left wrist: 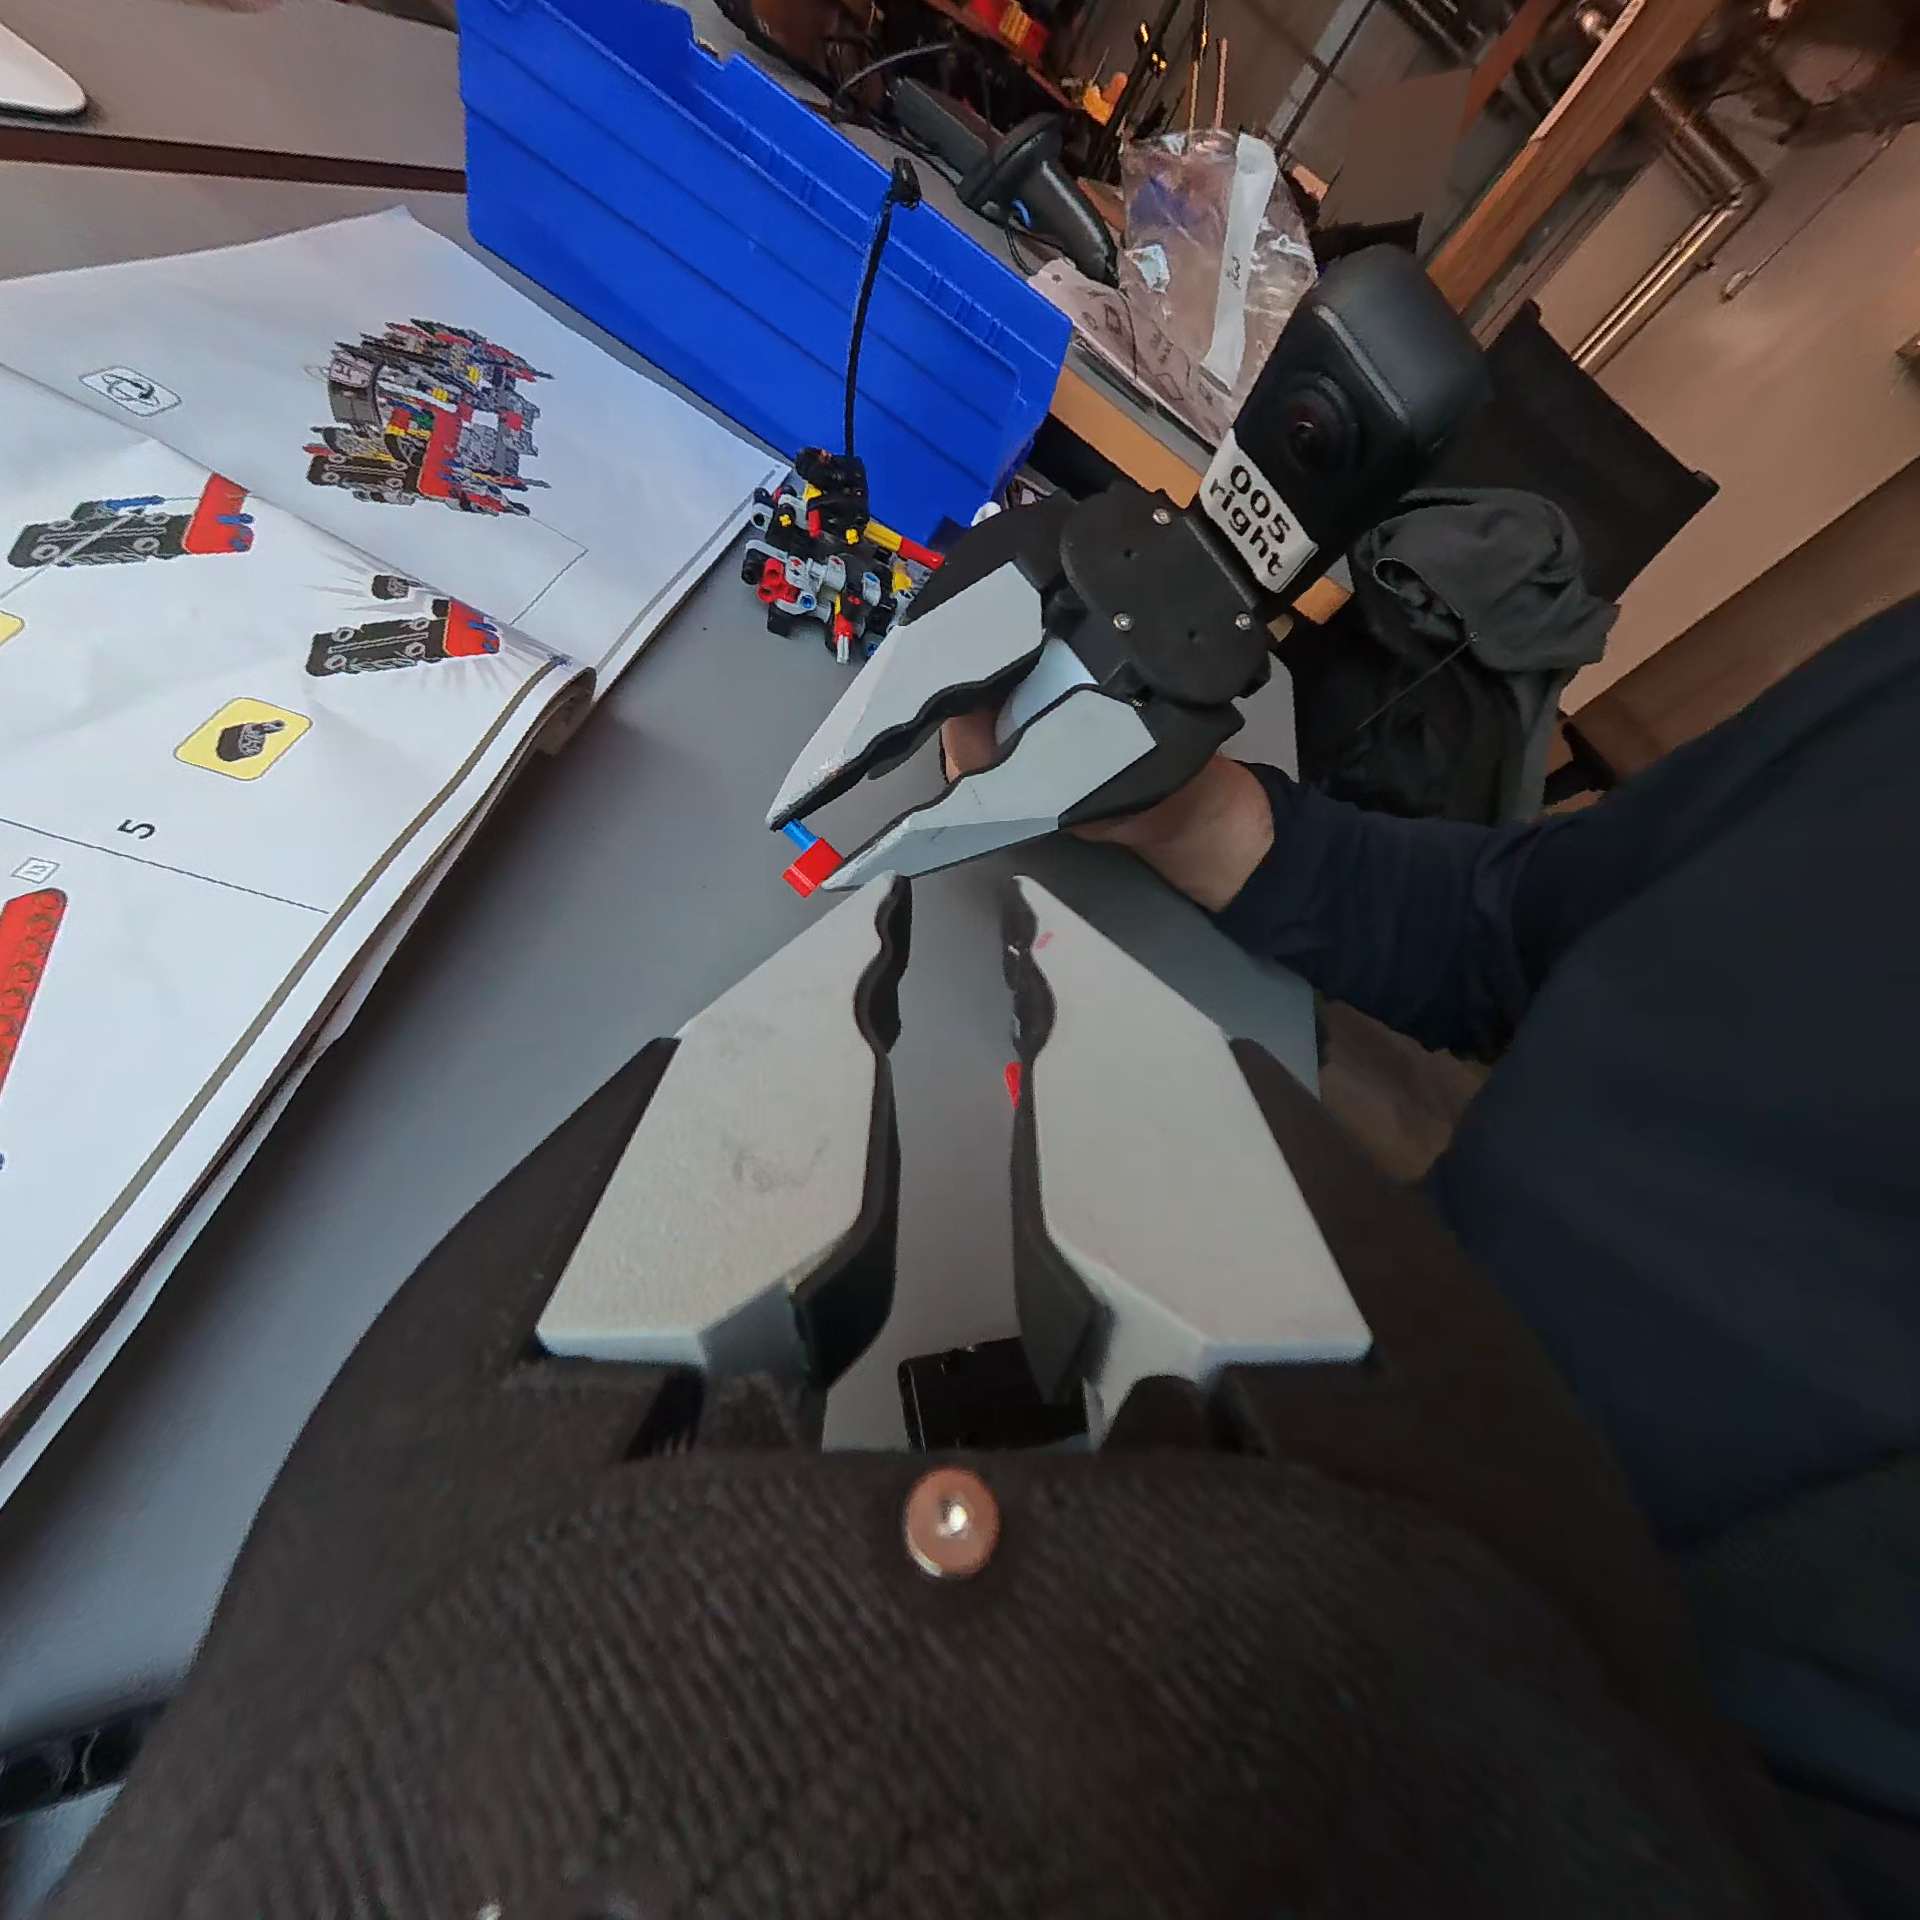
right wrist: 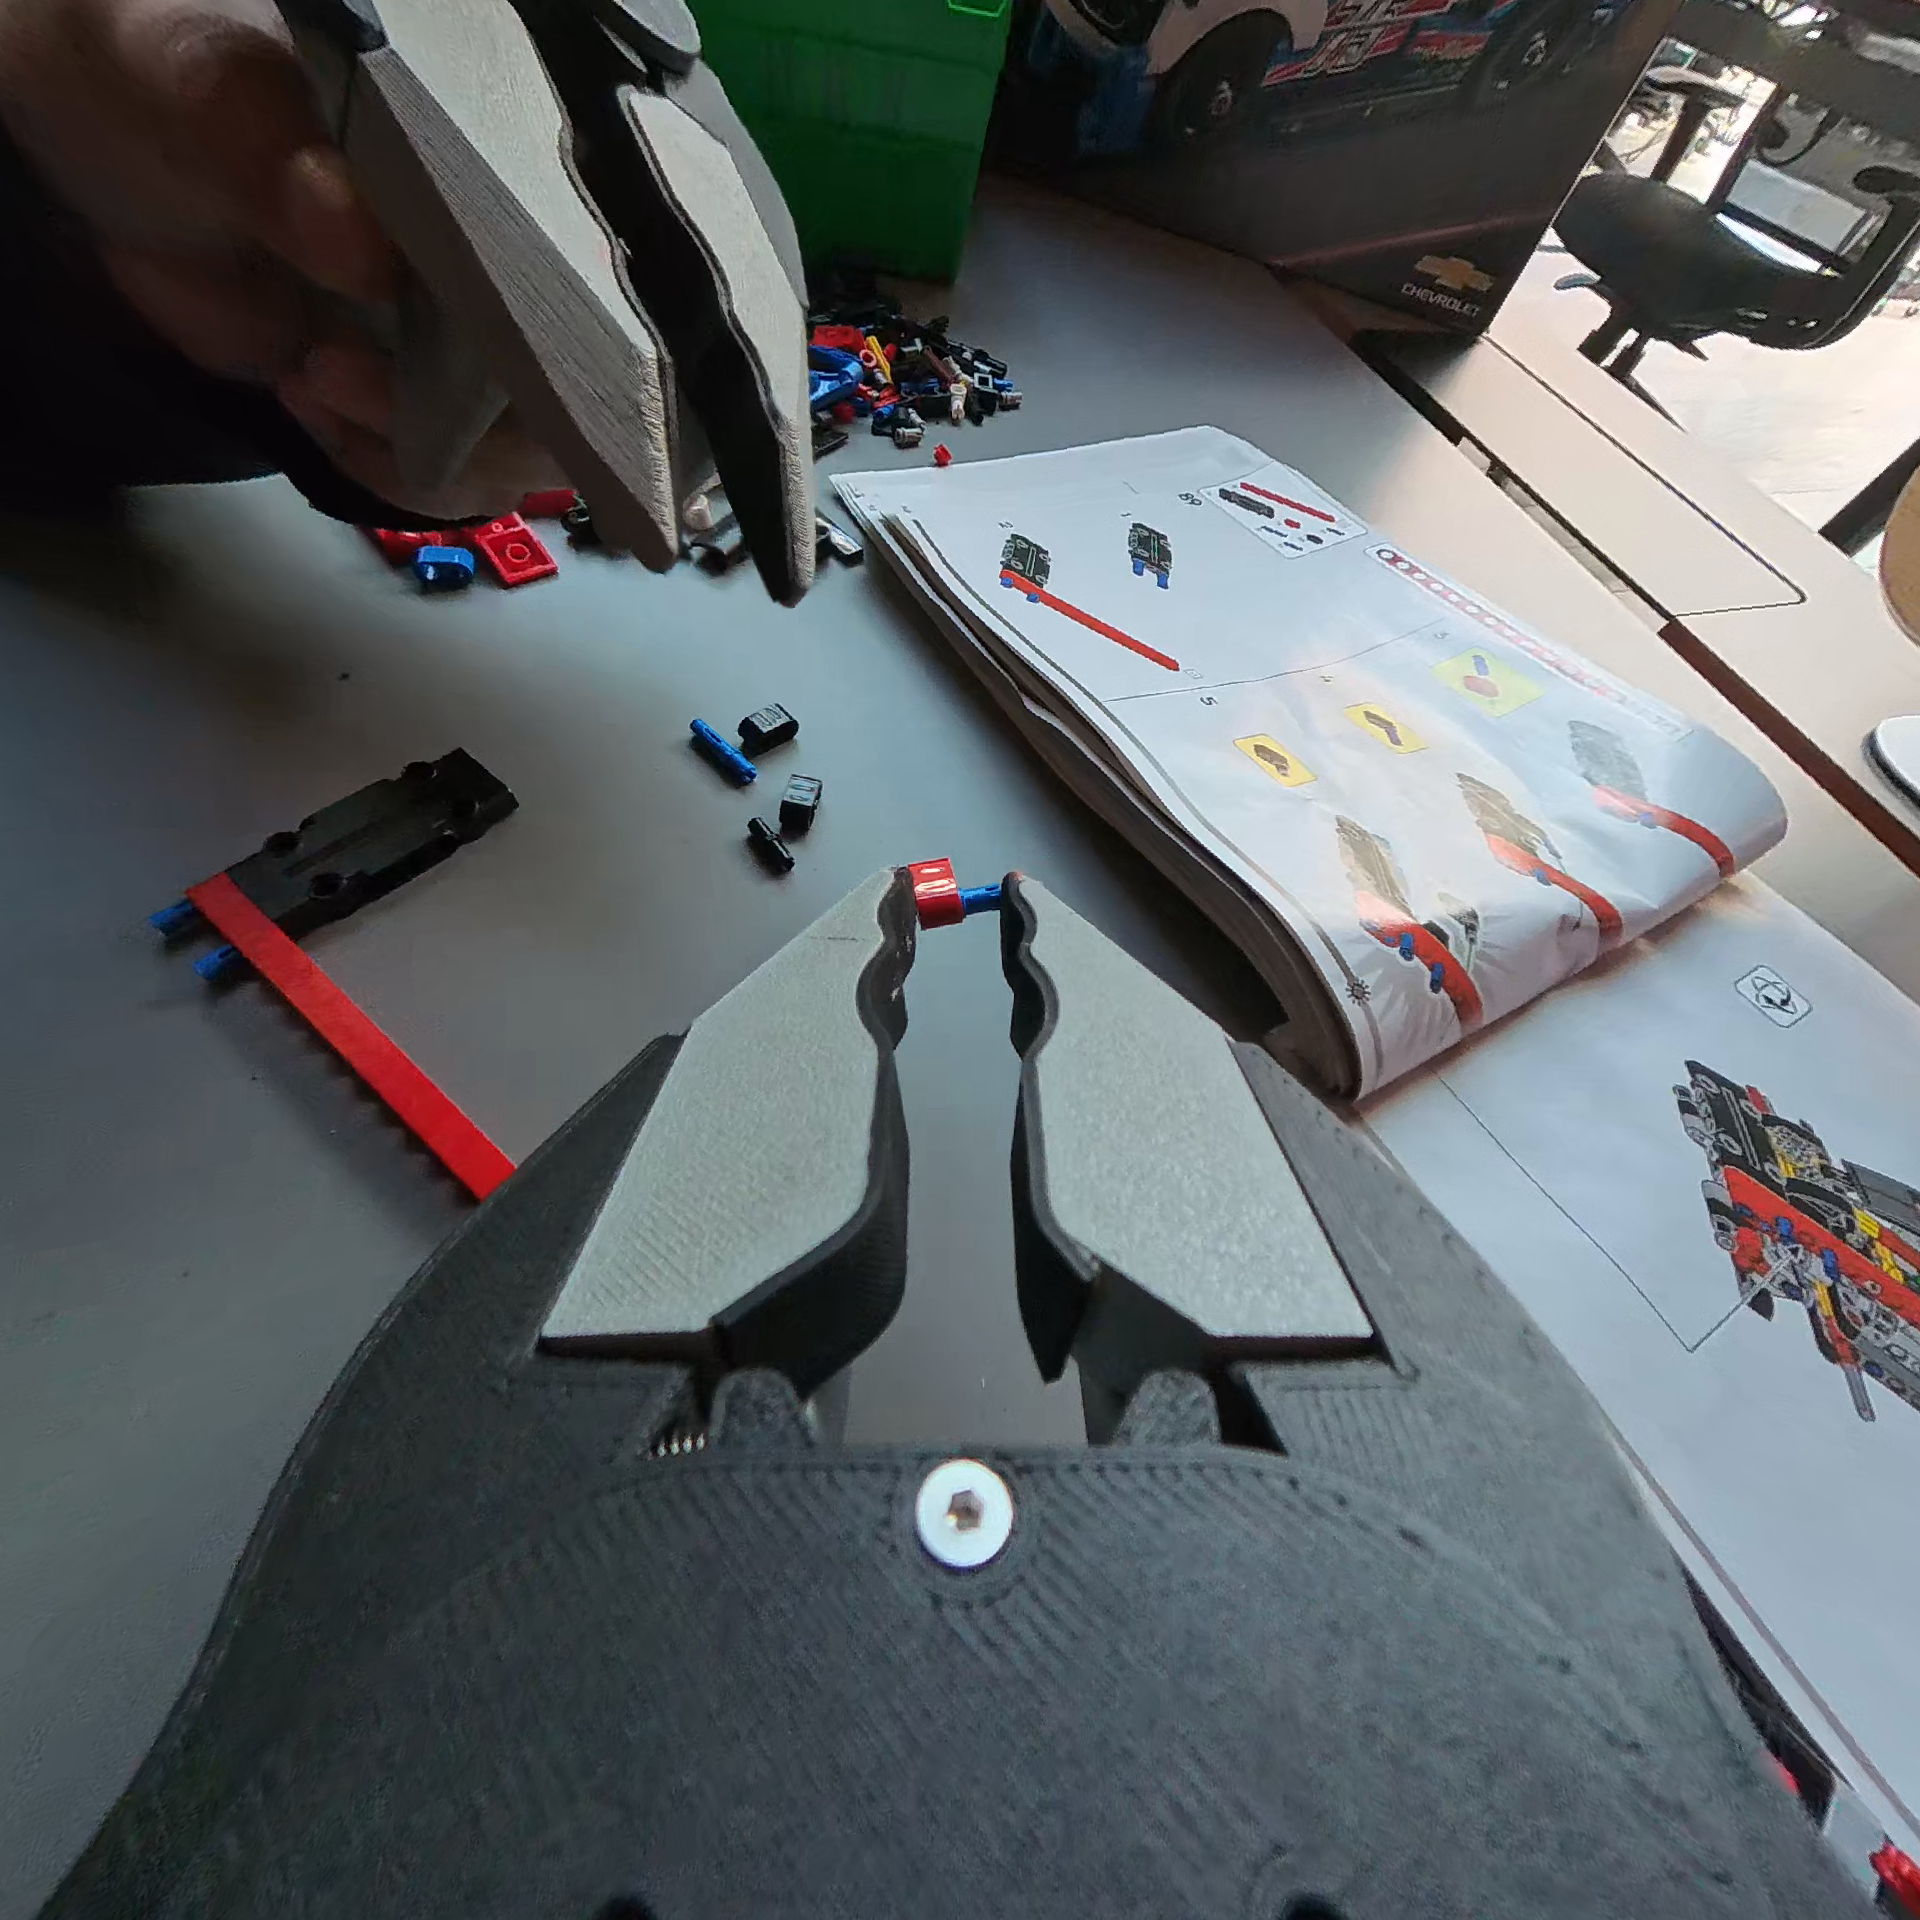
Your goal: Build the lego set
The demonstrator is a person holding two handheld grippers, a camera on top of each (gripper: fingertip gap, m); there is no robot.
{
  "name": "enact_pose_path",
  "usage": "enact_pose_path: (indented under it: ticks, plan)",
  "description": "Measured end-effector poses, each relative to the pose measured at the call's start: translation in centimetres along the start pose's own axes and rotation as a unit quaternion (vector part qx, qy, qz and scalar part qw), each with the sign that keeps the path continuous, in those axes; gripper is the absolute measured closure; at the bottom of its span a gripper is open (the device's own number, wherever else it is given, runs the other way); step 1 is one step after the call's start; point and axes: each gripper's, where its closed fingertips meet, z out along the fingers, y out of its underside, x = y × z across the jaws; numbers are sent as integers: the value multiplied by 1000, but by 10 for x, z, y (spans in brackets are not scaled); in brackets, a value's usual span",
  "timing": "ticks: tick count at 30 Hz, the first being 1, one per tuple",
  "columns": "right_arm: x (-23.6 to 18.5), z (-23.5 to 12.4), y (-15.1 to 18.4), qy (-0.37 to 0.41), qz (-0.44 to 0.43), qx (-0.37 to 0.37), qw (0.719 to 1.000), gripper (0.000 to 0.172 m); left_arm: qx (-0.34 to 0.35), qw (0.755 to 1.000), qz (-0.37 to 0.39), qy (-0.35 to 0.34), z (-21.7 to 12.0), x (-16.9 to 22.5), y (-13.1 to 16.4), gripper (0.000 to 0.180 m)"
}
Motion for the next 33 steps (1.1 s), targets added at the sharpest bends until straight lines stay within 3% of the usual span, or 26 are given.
enact_pose_path:
  ticks: [26, 33]
  plan:
    - [7, -8, -7, -12, 55, 38, 998, 158, -28, 999, -14, -5, 7, -14, 13, 164]
    - [0, -7, -12, -51, 71, 49, 995, 158, -24, 999, -4, -32, 2, -24, 9, 164]
